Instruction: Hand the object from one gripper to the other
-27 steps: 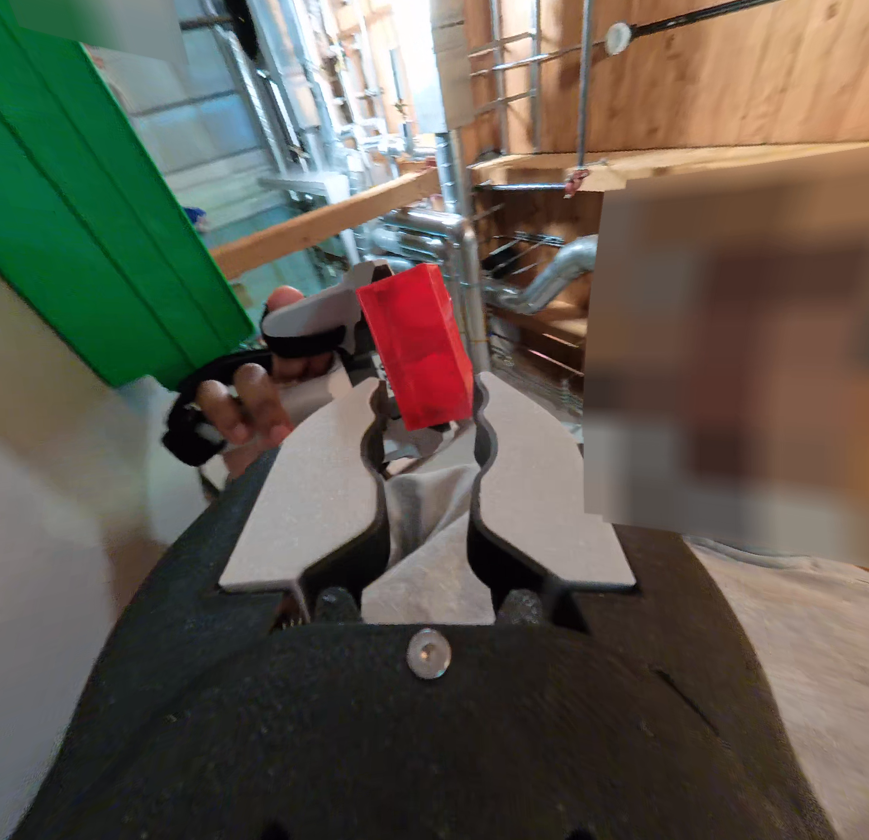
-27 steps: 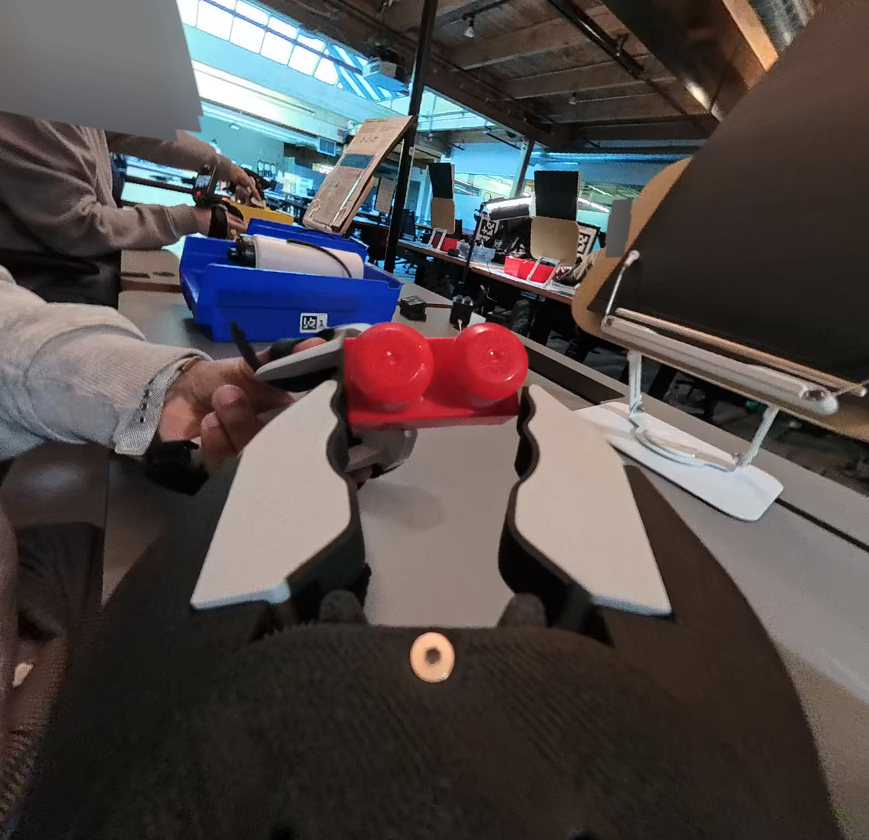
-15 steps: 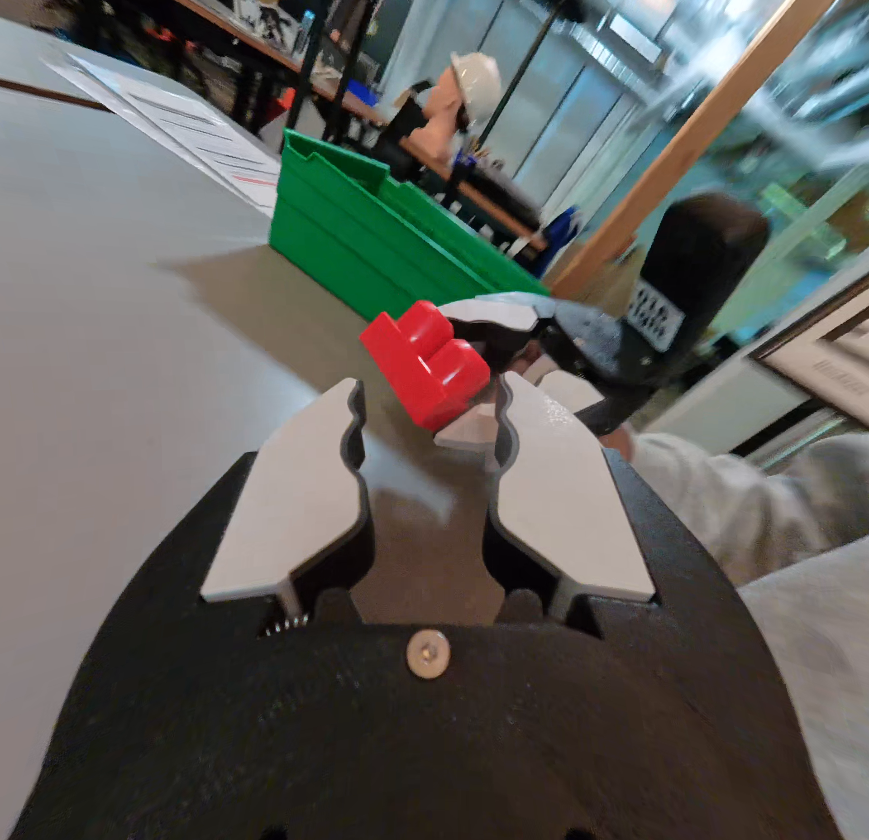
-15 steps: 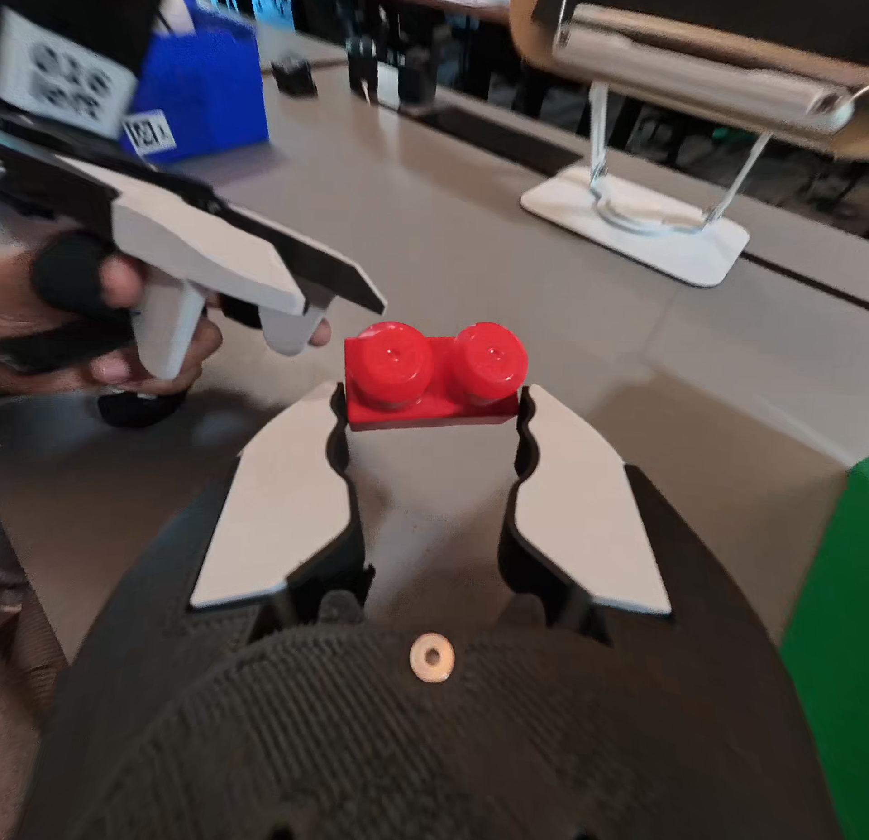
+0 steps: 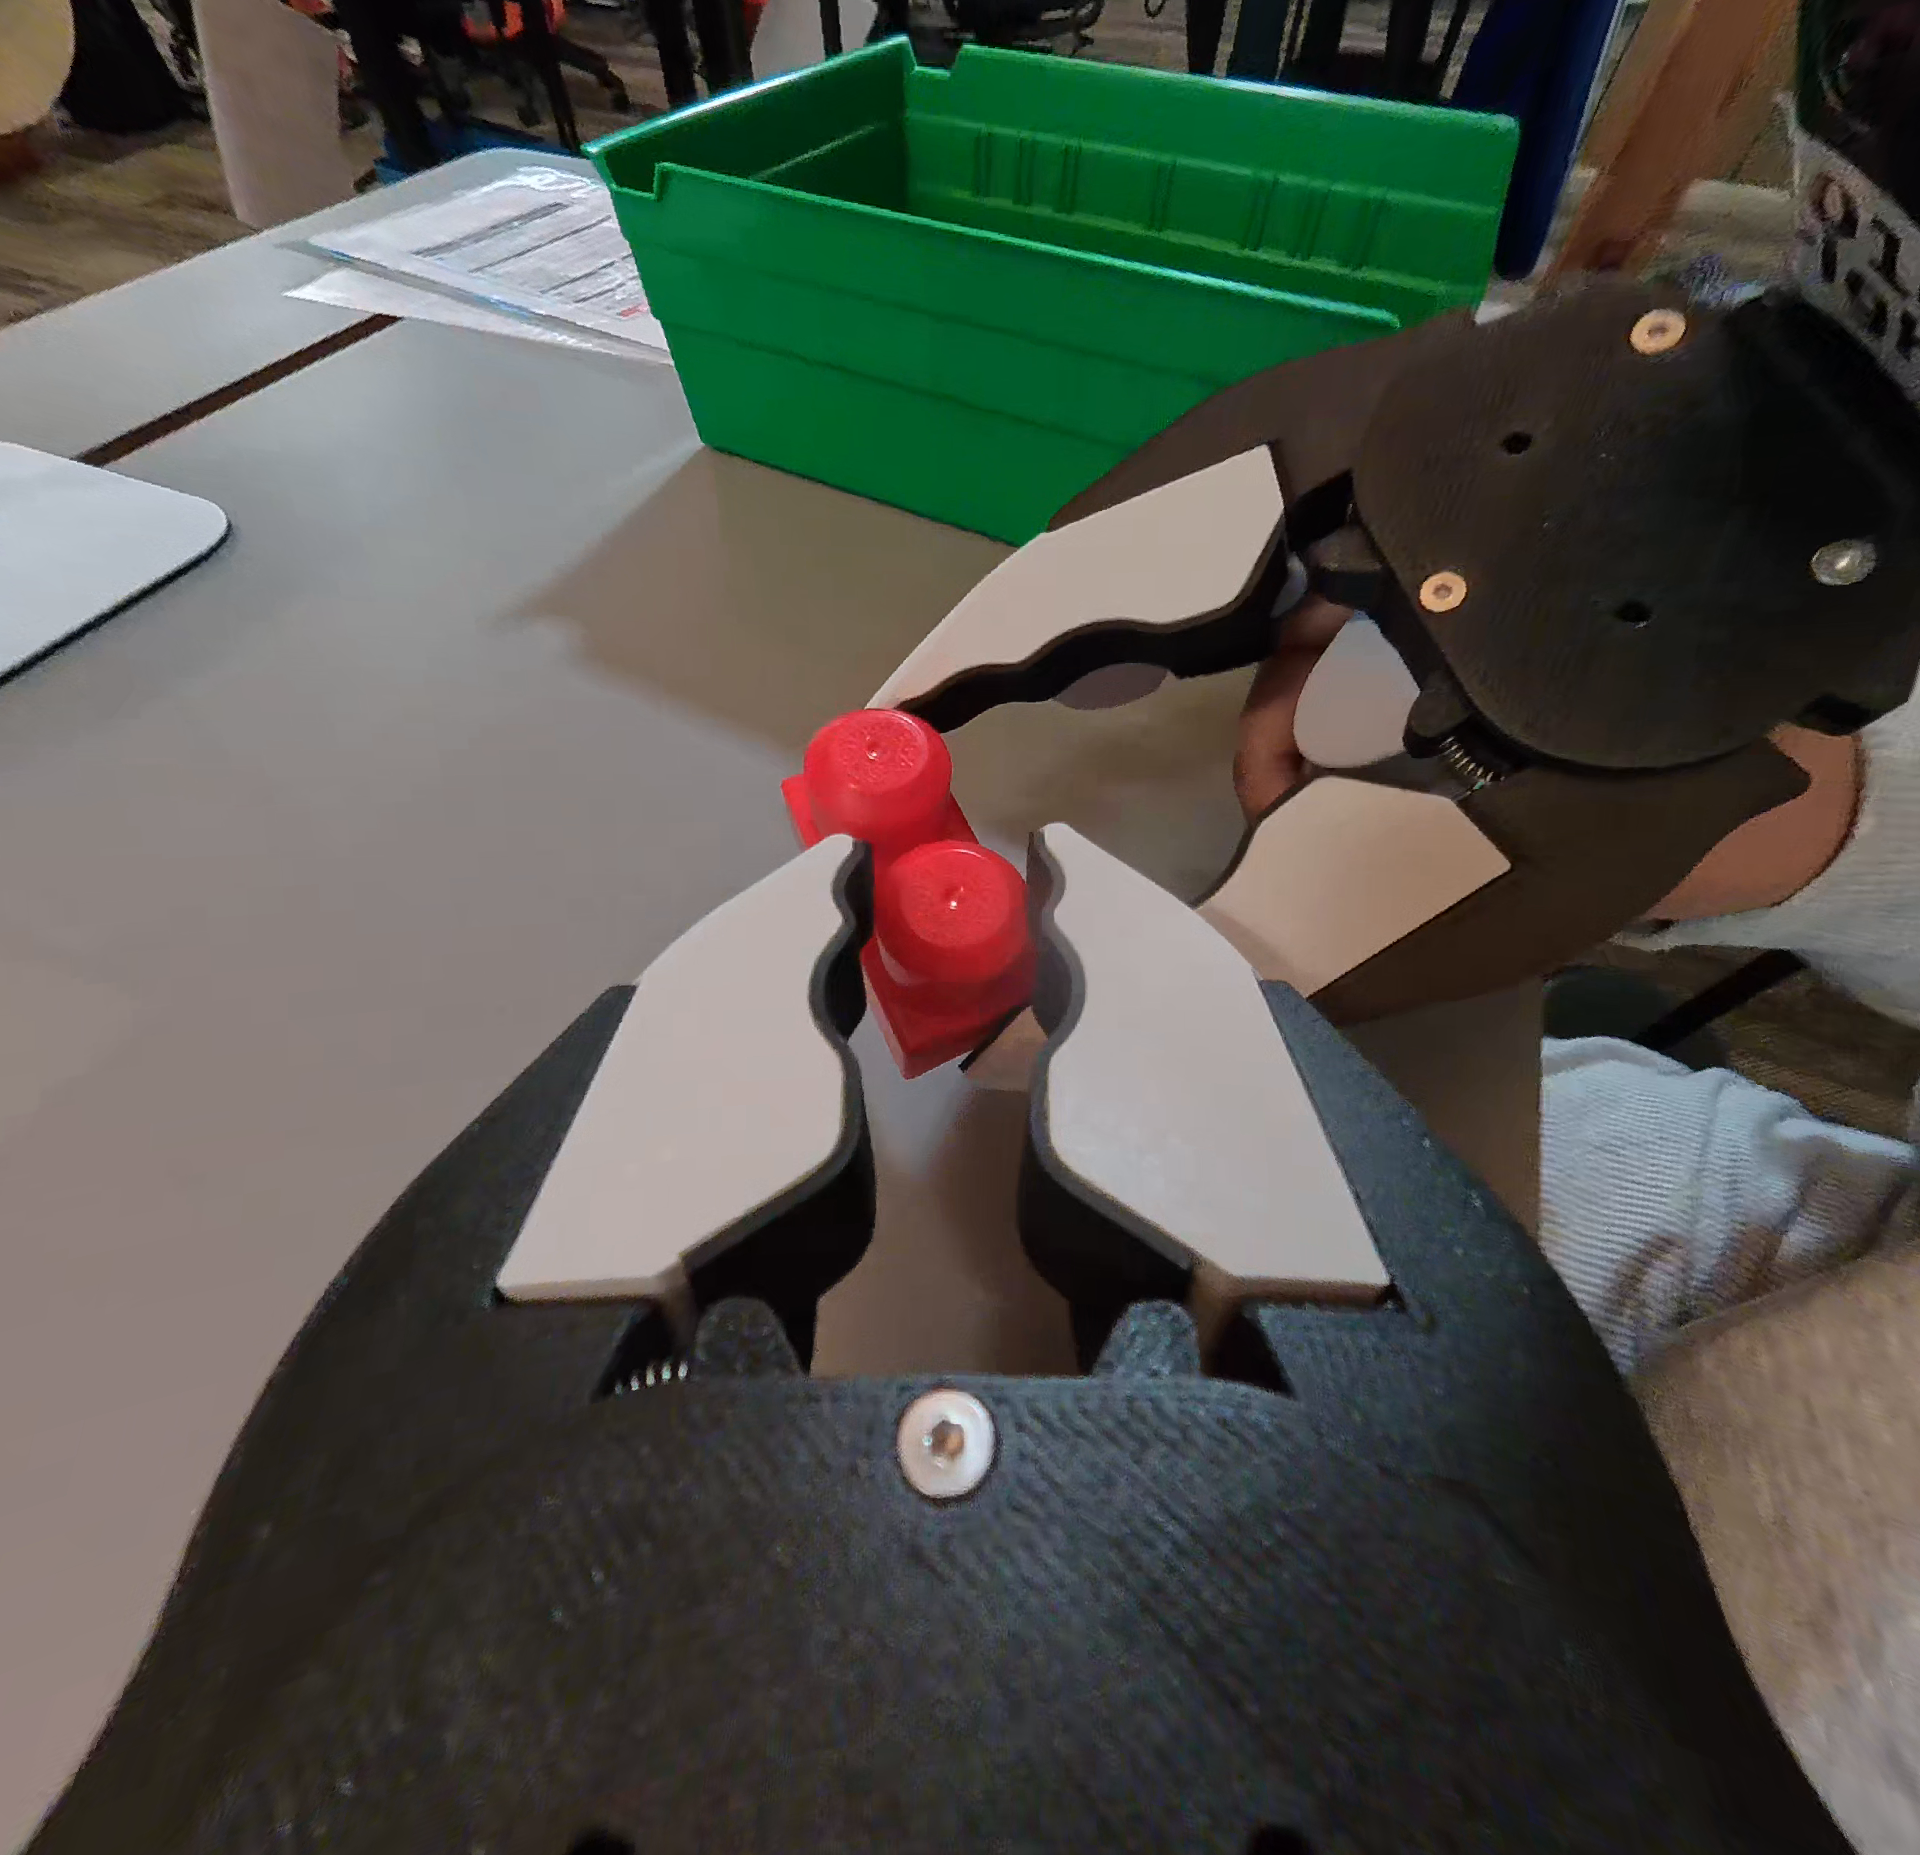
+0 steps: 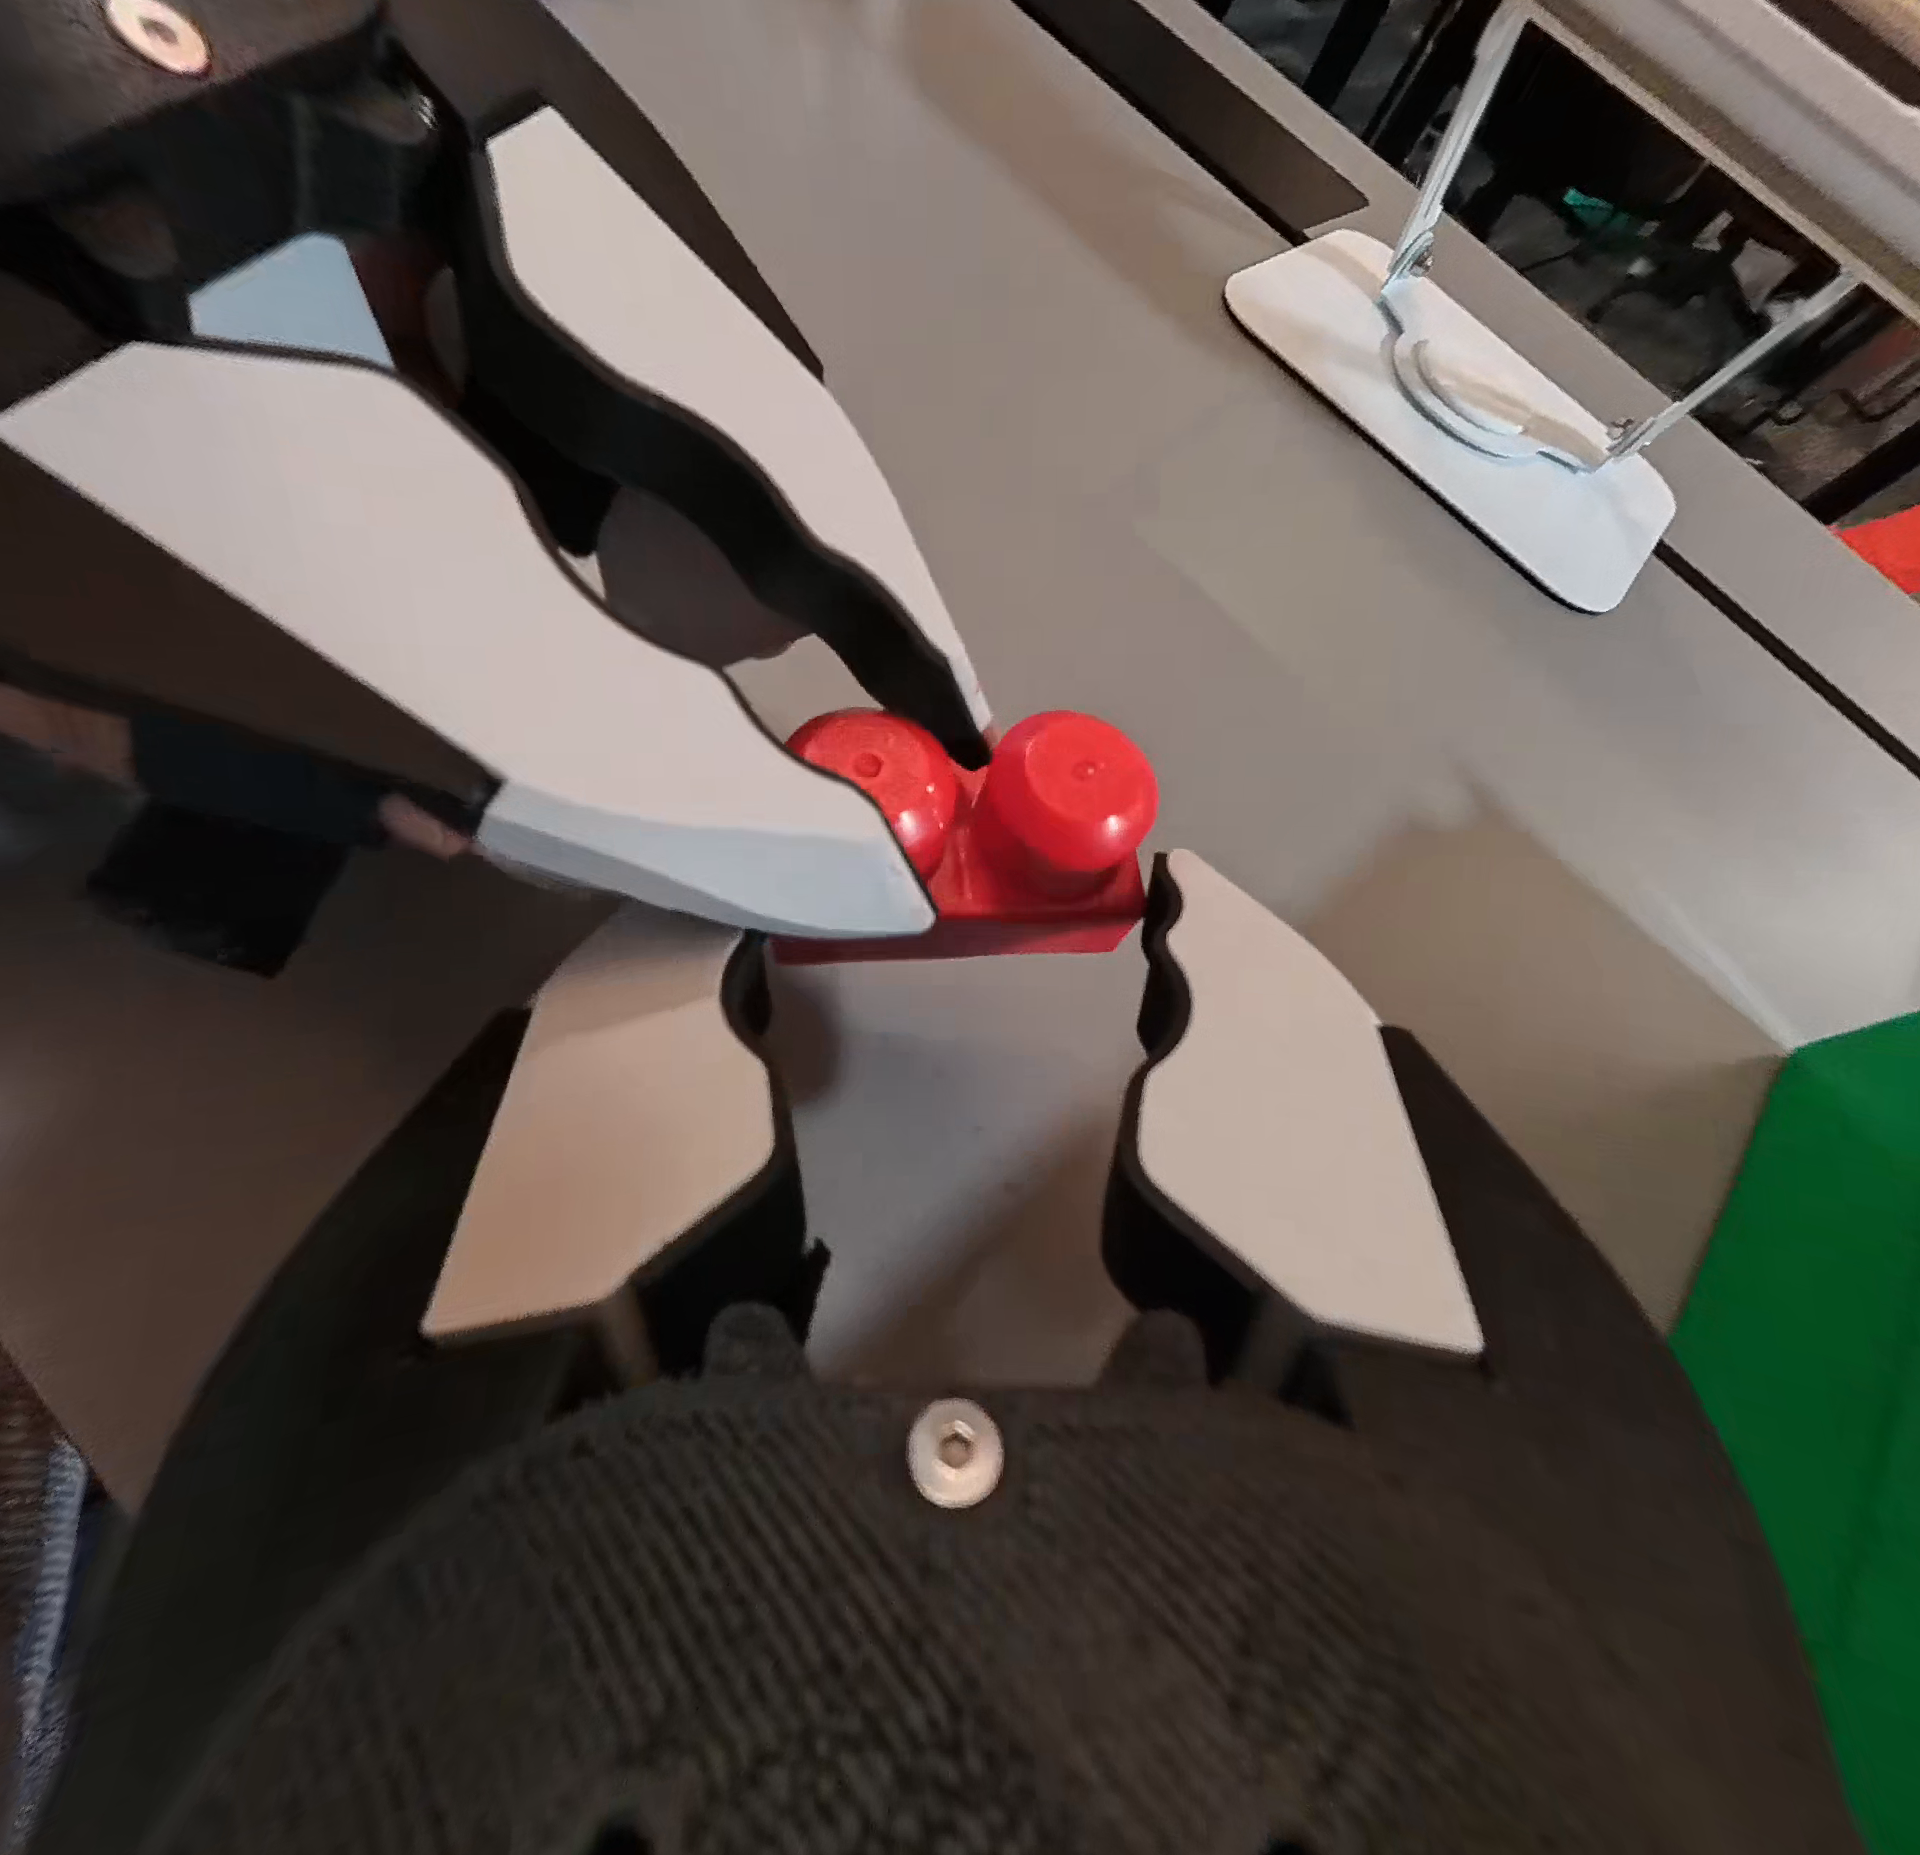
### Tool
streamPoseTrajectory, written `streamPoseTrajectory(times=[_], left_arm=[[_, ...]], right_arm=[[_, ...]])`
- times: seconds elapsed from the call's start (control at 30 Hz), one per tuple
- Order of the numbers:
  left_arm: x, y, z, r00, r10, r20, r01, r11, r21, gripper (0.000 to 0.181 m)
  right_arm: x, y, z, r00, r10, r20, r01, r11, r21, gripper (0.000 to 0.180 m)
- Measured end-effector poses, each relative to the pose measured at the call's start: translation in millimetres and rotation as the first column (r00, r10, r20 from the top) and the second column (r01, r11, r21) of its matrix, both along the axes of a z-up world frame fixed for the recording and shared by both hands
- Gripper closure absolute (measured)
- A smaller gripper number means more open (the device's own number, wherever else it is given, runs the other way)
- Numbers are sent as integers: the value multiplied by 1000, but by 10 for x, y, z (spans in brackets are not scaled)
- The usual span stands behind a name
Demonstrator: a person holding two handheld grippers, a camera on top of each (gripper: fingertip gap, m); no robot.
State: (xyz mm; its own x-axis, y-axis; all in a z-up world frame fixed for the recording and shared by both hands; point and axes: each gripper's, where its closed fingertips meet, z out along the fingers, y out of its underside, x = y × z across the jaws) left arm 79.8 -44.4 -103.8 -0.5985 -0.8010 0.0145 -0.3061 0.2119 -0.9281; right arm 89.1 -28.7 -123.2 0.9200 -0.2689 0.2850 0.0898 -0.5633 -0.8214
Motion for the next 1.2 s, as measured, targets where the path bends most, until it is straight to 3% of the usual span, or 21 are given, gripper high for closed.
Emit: streamPoseTrajectory(times=[0.13,0.2,0.27,0.43,0.57,0.77,0.93,1.07,1.13,1.2], left_arm=[[8,31,61,999,-8,-39,3,992,-125,153],[15,85,90,999,-5,-36,-1,989,-147,167],[29,166,146,1000,1,-7,-2,986,-165,181],[68,310,141,1000,0,-6,-1,987,-160,181],[108,423,126,1000,22,-10,-23,984,-177,181],[162,510,32,993,60,-104,-86,962,-259,173],[121,351,-189,963,-27,-268,-55,954,-293,152],[139,291,-348,937,-17,-350,-61,976,-209,152],[143,251,-492,904,-15,-428,-54,987,-150,144],[160,236,-550,896,-2,-444,-47,994,-100,150]], right_arm=[[-5,17,69,1000,20,4,-20,998,57,108],[-13,18,90,998,59,14,-60,995,81,111],[-18,-4,142,992,115,-47,-107,983,150,106],[153,-170,330,929,185,-320,-52,922,383,112],[267,-243,374,919,159,-361,10,905,425,121],[192,-168,139,941,109,-320,-18,962,274,126],[102,-103,-112,967,62,-247,-43,996,83,129],[64,-77,-216,978,57,-199,-58,998,1,130],[54,-73,-227,978,62,-199,-64,998,-6,135],[65,-77,-218,976,58,-211,-59,998,4,140]])
